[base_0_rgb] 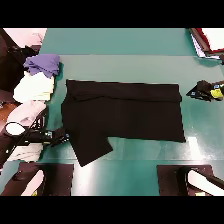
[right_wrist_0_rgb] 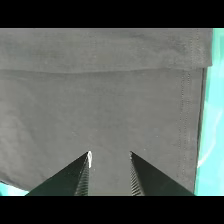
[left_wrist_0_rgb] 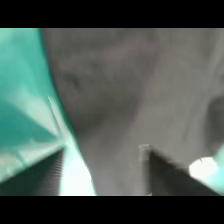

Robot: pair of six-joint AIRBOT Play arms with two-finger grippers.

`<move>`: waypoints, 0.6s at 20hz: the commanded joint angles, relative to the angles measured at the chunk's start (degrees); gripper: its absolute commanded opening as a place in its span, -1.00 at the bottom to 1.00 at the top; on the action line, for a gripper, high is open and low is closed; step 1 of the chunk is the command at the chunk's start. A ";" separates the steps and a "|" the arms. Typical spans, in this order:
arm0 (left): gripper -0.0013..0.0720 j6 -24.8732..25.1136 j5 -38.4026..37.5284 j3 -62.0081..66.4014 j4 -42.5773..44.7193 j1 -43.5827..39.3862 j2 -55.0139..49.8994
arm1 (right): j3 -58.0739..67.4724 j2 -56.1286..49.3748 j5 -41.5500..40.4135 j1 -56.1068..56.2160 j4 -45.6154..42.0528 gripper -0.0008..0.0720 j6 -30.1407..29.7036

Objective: Fold the shirts.

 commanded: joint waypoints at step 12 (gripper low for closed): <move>-0.90 1.90 -0.22 6.84 -2.14 -10.10 -1.75 | -12.85 4.57 5.01 -5.05 -9.94 -0.18 -0.46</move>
